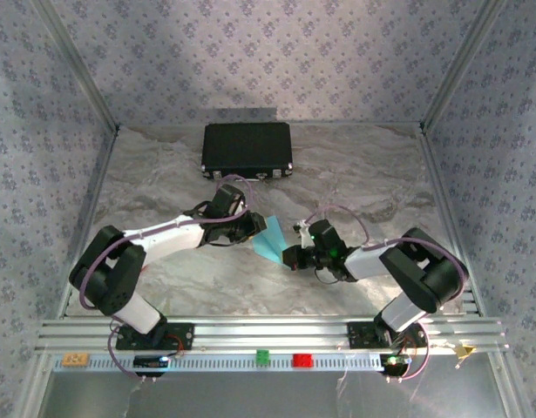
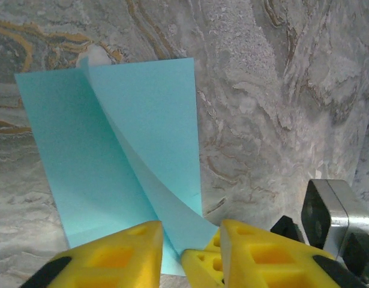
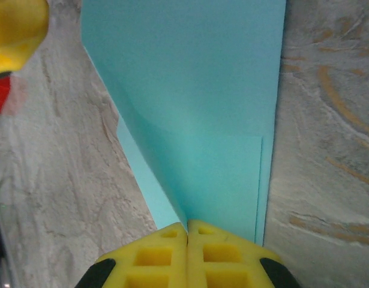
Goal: Fold a paper plane with a square sheet of paper (pick it up from the middle)
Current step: Fourth fold the wing at the center of the table.
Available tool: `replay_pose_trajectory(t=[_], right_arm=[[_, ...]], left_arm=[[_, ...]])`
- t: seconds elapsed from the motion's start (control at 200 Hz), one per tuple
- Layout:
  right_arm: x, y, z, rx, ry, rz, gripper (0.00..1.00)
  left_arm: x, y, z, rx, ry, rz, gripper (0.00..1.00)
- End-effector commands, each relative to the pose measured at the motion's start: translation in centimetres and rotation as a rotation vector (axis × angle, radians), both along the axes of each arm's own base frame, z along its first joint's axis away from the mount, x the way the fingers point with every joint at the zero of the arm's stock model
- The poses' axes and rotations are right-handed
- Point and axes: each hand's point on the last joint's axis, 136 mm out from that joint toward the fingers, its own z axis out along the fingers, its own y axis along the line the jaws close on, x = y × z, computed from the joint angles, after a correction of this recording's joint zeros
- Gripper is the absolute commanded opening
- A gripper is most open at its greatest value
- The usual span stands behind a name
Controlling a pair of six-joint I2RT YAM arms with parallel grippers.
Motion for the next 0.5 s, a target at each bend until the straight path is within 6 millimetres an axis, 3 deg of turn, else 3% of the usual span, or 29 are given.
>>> replay_pose_trajectory(t=[0.0, 0.175, 0.495], right_arm=[[-0.6, 0.5, -0.1, 0.063, 0.091, 0.000, 0.04], [-0.4, 0.4, 0.1, 0.114, 0.142, -0.017, 0.04], [0.3, 0.0, 0.4, 0.205, 0.228, -0.064, 0.03]], left_arm=[[-0.1, -0.3, -0.7, -0.018, 0.006, -0.021, 0.24], [-0.4, -1.2, -1.6, -0.038, 0.027, -0.055, 0.16], [-0.4, -2.9, -2.9, -0.065, 0.032, -0.092, 0.14]])
